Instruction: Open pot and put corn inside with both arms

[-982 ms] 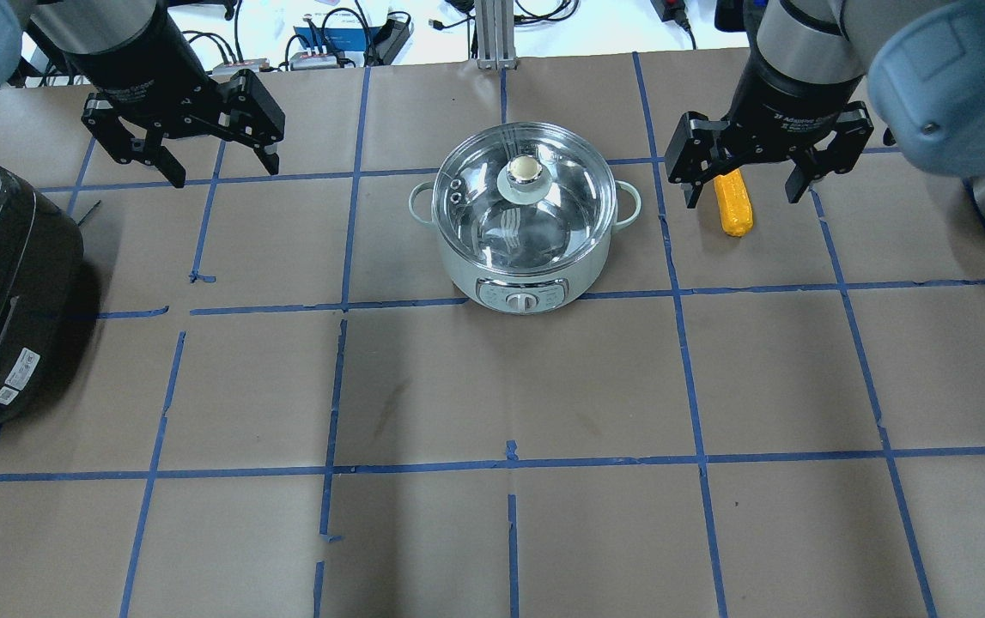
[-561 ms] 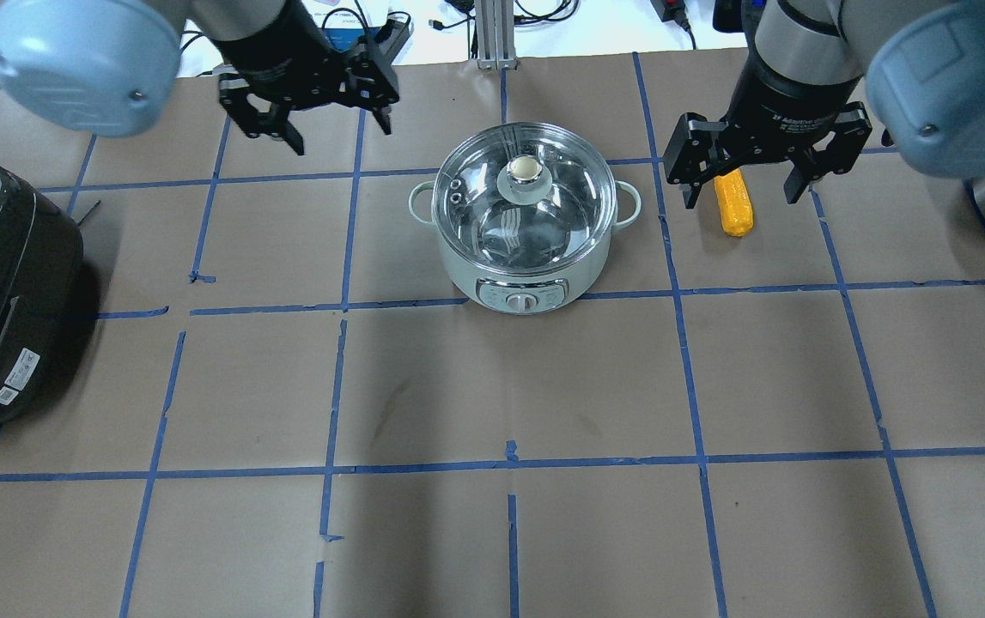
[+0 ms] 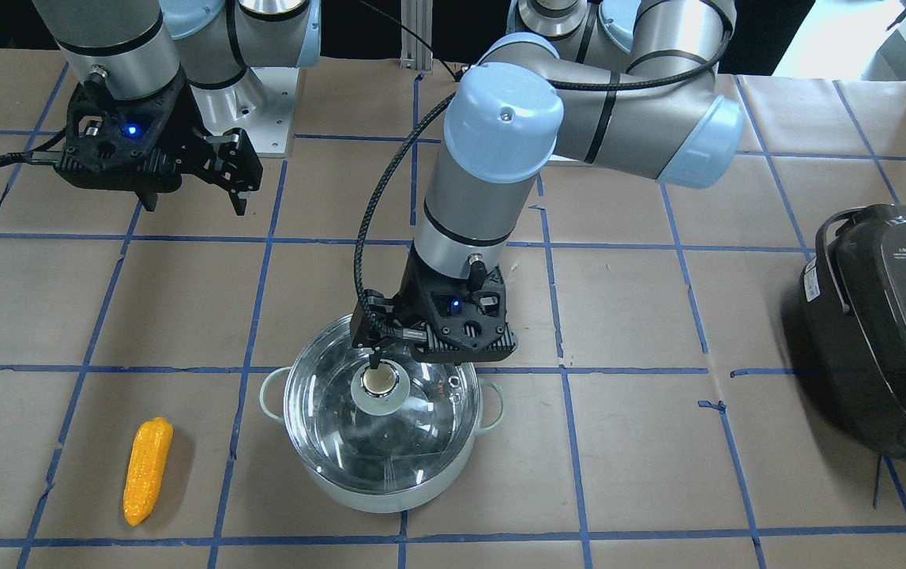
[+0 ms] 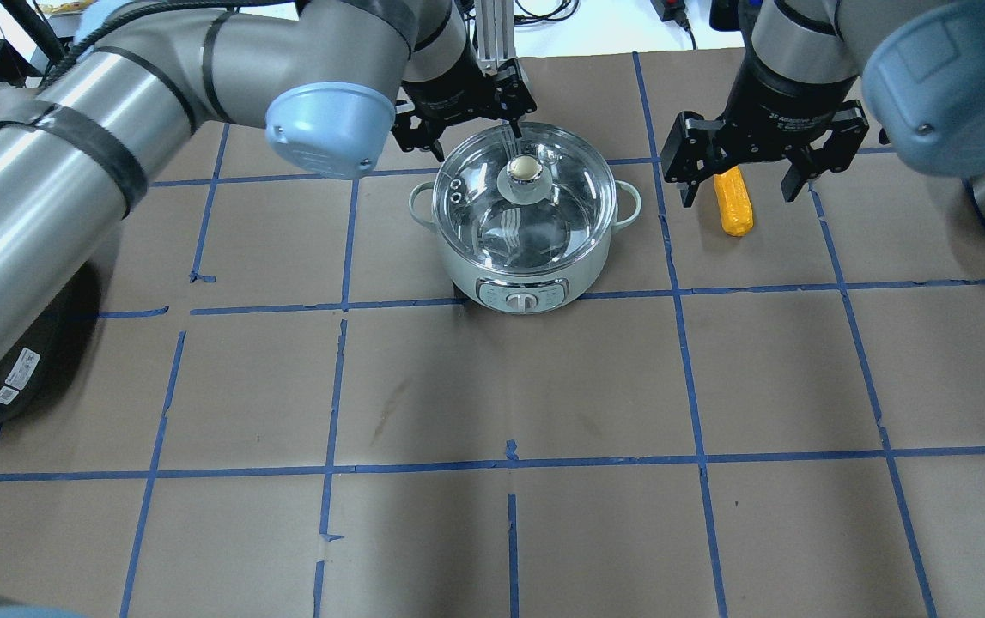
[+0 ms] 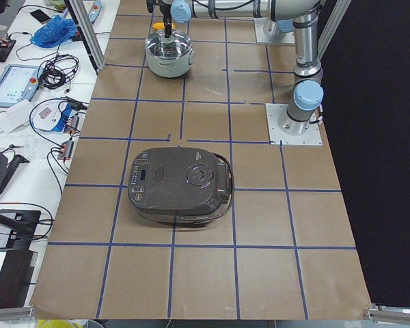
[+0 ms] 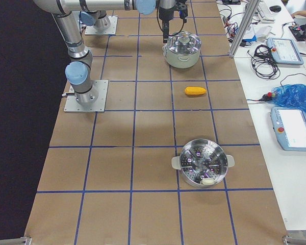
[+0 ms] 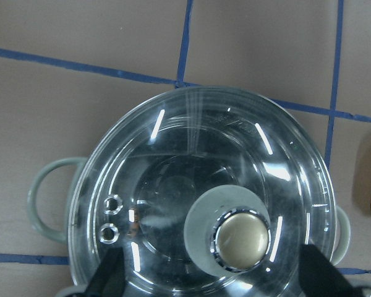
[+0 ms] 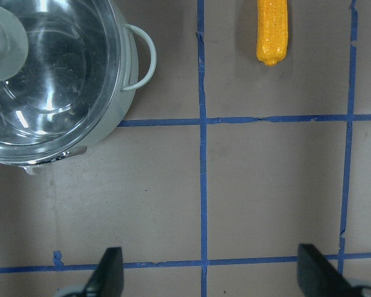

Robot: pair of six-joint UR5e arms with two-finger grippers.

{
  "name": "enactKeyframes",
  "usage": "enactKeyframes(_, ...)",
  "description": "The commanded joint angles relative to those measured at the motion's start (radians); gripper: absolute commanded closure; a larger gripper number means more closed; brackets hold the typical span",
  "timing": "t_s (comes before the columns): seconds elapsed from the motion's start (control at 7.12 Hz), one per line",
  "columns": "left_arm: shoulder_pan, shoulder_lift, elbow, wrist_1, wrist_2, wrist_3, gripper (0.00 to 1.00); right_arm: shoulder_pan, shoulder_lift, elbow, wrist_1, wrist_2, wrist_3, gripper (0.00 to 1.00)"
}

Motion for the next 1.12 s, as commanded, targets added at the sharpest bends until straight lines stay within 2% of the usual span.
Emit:
enactKeyframes(0.0, -0.032, -0.067, 0.029, 0.032, 0.005, -0.026, 0.00, 0.007, 0.035, -0.026, -0.024, 0.004, 0.007, 0.00)
enactKeyframes(0.28, -0.041, -0.087, 0.027, 0.035, 0.003, -0.038, 0.00, 0.005, 0.078, -0.055, -0.035, 0.004, -0.004, 0.00)
enactKeyframes(0.42, -0.043, -0.099, 0.027, 0.035, 0.003, -0.036, 0.04, -0.018, 0.104, -0.035, -0.099, 0.015, -0.008, 0.00)
enactKeyframes(0.56, -0.044, -0.105, 0.027, 0.035, 0.003, -0.032, 0.25, -0.059, 0.165, -0.038, -0.185, 0.015, -0.008, 0.00)
enactKeyframes(0.7, -0.047, -0.104, 0.027, 0.035, 0.006, -0.035, 0.66, -0.117, 0.244, -0.047, -0.242, 0.017, -0.033, 0.00)
enactKeyframes(0.84, -0.047, -0.104, 0.027, 0.035, 0.010, -0.035, 0.76, -0.159, 0.310, -0.047, -0.270, 0.017, -0.065, 0.01)
enactKeyframes(0.98, -0.047, -0.098, 0.029, 0.035, 0.011, -0.032, 0.82, -0.180, 0.369, -0.033, -0.344, 0.017, -0.103, 0.03)
